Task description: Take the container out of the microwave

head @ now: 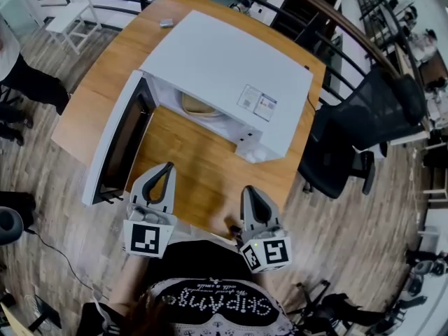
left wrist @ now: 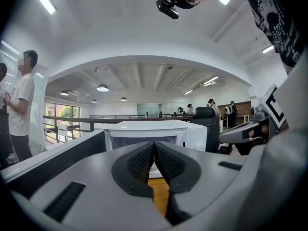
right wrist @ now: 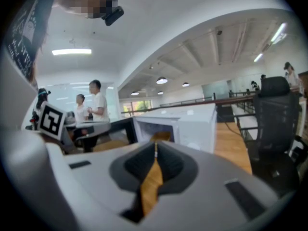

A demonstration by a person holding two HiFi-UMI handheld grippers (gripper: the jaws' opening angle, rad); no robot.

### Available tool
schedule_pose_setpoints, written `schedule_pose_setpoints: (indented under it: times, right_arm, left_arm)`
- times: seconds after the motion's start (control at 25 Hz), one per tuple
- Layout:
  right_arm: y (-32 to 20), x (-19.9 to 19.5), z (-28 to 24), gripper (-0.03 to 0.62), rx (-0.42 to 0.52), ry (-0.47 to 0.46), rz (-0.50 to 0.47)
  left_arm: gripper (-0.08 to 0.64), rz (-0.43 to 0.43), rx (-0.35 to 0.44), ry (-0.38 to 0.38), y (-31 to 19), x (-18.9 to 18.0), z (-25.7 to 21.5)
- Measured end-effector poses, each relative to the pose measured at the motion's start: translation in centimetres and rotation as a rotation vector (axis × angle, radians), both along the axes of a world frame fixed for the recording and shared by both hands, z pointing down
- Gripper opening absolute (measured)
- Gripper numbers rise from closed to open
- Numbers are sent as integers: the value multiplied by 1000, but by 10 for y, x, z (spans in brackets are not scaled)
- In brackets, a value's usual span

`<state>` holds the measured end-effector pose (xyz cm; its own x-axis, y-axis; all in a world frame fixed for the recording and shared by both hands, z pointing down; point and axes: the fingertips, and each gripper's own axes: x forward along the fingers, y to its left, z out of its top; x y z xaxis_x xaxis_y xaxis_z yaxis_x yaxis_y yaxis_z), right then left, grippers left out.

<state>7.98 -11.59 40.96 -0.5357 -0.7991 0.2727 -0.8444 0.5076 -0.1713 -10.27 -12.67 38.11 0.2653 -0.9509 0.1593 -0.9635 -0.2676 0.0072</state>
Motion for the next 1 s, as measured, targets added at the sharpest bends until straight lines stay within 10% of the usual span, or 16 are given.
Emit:
schedule_pose_setpoints:
  times: [1.0]
  right_arm:
    - [-8,-4,-16,35,33,-24,88]
  left_arm:
    - [34,87,25,-6,-16,-2,-21]
